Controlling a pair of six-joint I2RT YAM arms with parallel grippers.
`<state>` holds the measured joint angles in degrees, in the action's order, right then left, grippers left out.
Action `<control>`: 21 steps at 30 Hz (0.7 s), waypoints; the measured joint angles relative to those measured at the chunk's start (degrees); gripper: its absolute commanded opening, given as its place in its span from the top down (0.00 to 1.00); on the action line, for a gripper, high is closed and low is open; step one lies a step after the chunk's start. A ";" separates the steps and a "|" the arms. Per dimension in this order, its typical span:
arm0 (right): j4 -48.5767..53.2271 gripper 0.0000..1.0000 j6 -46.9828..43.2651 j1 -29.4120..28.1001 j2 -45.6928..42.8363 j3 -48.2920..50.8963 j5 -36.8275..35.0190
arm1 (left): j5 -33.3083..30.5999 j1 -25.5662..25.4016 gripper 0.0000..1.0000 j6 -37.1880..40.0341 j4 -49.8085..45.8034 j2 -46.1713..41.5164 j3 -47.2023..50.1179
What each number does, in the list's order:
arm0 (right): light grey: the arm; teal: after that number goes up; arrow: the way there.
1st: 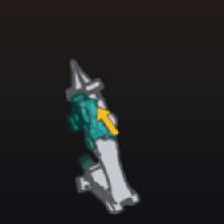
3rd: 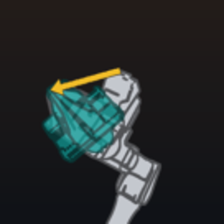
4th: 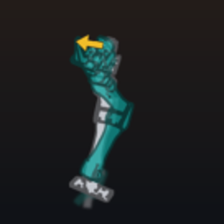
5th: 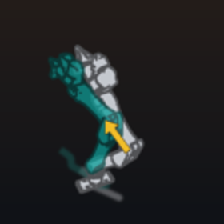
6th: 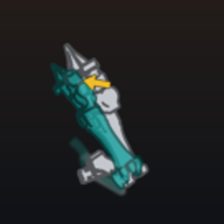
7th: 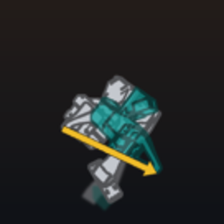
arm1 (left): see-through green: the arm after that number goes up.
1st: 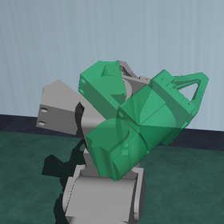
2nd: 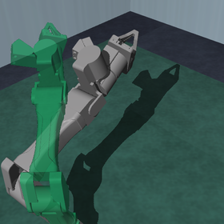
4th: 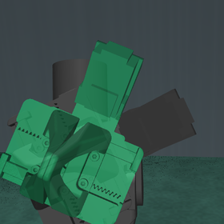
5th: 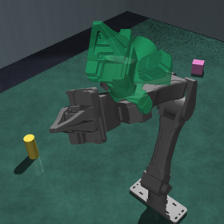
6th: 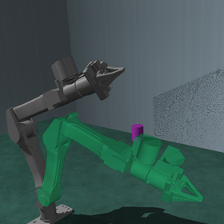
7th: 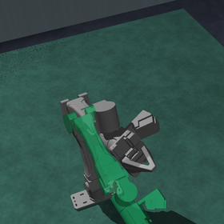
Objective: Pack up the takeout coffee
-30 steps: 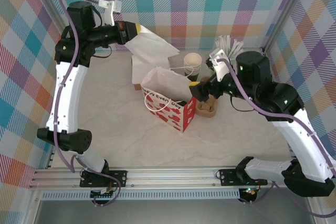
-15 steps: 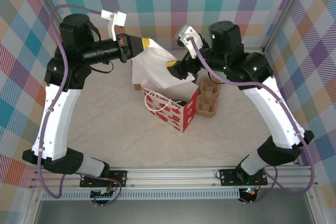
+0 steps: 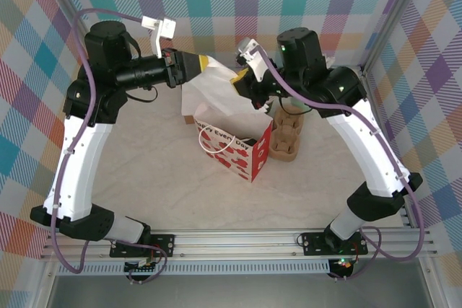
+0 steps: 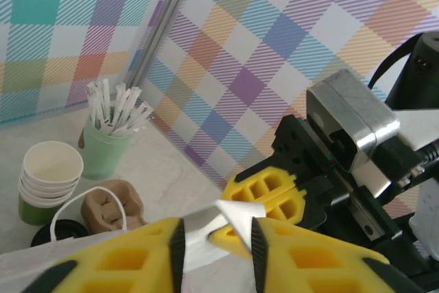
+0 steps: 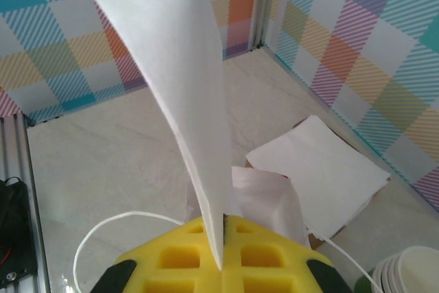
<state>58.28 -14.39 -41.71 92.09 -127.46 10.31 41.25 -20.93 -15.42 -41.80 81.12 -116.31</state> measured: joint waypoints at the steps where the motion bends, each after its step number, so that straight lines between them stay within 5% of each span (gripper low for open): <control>1: 0.90 1.00 -0.07 0.00 -0.35 -0.09 -1.05 | -0.57 0.00 0.47 0.15 -0.13 -0.68 0.68; 5: 4.33 1.00 -1.14 0.00 -2.19 -0.11 -4.00 | -3.93 0.00 0.39 1.55 -0.42 -5.46 5.38; 21: 13.92 1.00 -2.84 0.00 2.05 1.92 -7.48 | -20.06 0.00 0.35 2.16 -3.45 -31.80 33.42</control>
<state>72.20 -17.23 -41.71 94.15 -125.54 2.83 21.19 -20.93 -13.26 -45.25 49.32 -82.89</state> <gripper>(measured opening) 0.044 0.652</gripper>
